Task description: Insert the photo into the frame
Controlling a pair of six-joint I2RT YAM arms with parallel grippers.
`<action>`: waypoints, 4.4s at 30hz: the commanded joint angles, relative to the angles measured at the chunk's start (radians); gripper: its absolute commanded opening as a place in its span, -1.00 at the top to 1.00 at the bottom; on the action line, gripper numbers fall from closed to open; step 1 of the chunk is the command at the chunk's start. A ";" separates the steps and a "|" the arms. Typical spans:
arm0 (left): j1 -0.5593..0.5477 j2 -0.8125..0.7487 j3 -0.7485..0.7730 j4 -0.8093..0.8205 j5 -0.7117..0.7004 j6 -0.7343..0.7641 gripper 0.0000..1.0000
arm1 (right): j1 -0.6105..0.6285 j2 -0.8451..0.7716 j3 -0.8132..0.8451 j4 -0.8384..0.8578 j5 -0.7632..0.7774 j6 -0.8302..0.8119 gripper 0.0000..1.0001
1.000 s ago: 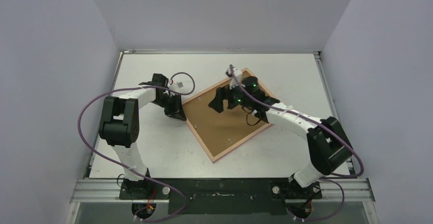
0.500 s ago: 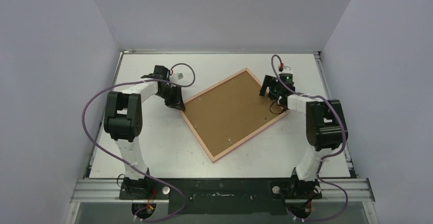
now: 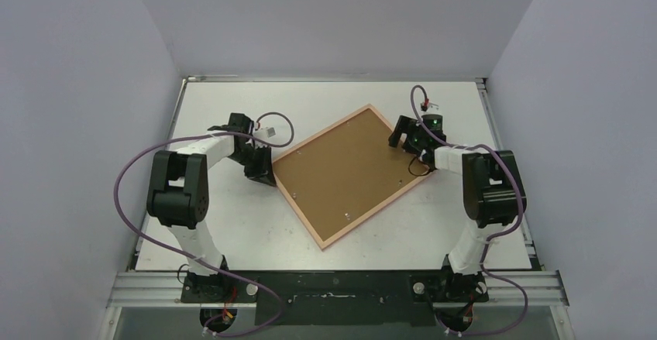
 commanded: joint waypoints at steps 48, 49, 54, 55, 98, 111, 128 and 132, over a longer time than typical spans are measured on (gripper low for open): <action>-0.041 0.157 0.161 -0.038 0.093 0.057 0.87 | 0.576 -0.536 -0.284 -0.024 0.209 0.366 -0.88; -0.037 0.159 0.171 -0.046 0.100 0.055 0.87 | 0.590 -0.508 -0.277 0.014 0.189 0.370 -0.88; 0.033 0.114 0.163 -0.079 0.161 0.059 0.86 | 0.690 -0.360 -0.192 0.146 0.105 0.347 -0.92; 0.044 0.103 0.158 -0.084 0.177 0.059 0.86 | 0.710 -0.331 -0.178 0.171 0.088 0.344 -0.92; 0.039 0.084 0.091 -0.024 0.199 0.003 0.85 | 0.854 0.095 0.051 0.354 0.013 0.345 -0.89; 0.022 0.058 0.082 -0.009 0.231 -0.014 0.80 | 0.850 0.122 0.035 0.360 0.000 0.362 -0.88; -0.005 0.140 0.088 0.016 0.151 0.001 0.78 | 0.826 0.107 0.024 0.363 -0.039 0.359 -0.89; -0.006 0.148 0.086 0.018 0.135 -0.002 0.80 | 0.812 0.059 0.029 0.360 -0.073 0.361 -0.91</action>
